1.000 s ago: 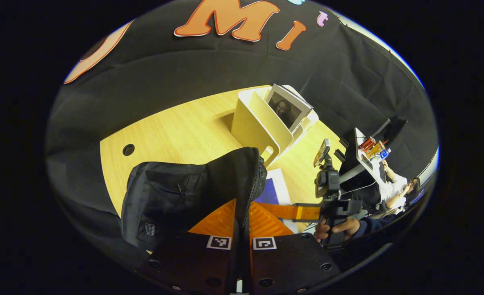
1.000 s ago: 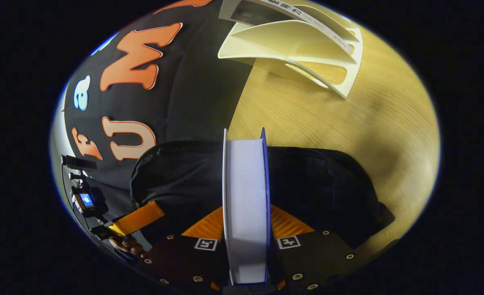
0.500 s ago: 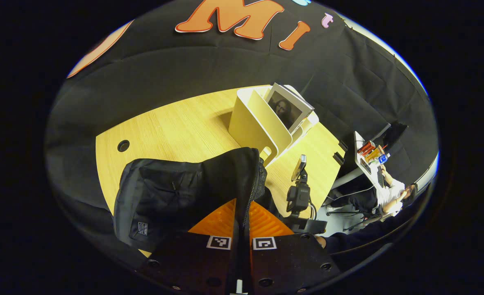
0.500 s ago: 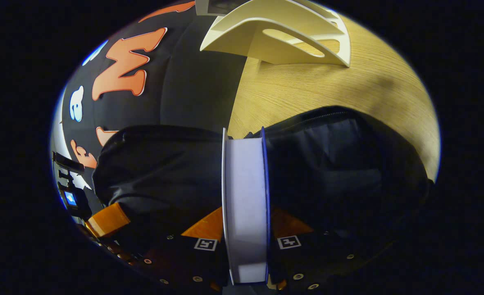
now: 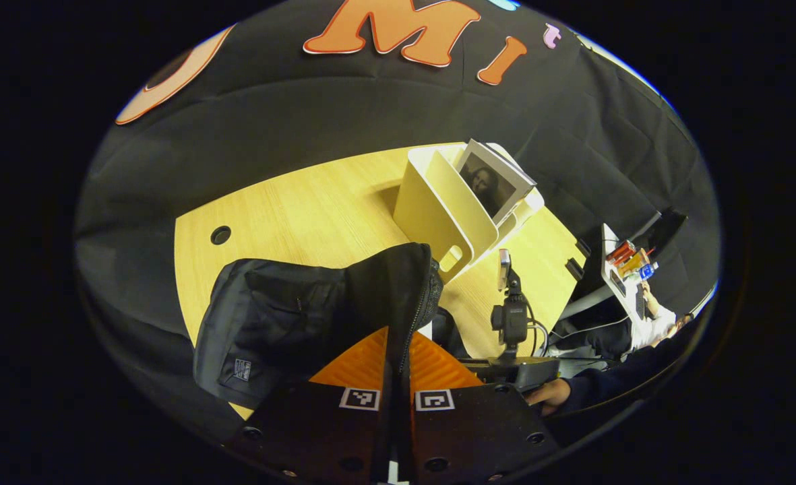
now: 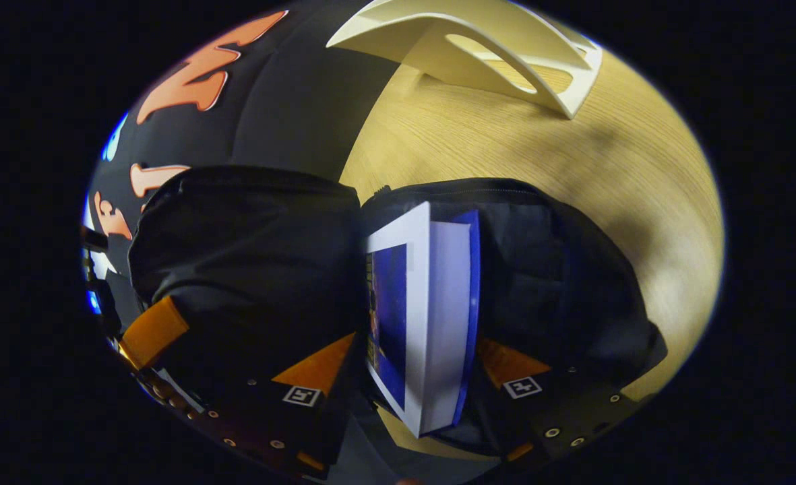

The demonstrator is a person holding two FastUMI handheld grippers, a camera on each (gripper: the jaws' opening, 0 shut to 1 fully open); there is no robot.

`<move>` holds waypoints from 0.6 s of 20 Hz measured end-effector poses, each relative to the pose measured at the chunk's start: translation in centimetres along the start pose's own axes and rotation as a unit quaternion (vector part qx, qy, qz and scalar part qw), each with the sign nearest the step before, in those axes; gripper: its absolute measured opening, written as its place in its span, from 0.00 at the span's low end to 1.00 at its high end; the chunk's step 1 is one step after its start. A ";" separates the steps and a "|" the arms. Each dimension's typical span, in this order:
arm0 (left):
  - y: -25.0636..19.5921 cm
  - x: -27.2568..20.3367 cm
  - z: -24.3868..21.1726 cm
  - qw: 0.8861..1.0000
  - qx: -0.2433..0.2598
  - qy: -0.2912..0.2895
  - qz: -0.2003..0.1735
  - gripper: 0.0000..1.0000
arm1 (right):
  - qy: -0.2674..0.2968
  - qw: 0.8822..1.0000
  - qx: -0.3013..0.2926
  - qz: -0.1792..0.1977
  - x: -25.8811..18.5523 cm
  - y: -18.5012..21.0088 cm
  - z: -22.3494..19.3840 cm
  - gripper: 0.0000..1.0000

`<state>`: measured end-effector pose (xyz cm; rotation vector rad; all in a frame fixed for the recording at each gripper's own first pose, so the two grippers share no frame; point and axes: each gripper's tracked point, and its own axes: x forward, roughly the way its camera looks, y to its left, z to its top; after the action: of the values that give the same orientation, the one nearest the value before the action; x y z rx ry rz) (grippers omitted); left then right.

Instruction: Open the schoolbag, grab two books from the bookshelf and put them into the schoolbag.

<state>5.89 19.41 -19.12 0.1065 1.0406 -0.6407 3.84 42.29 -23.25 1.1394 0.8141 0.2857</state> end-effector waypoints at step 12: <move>-1.4 1.1 -1.1 0.999 -0.003 0.009 0.035 0.05 | 0.011 0.991 -0.101 -0.083 -9.4 -5.0 4.4 0.98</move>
<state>4.66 18.18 -20.35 0.1434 1.0515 -0.5733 -0.45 31.63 -22.90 0.8747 0.8730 0.2357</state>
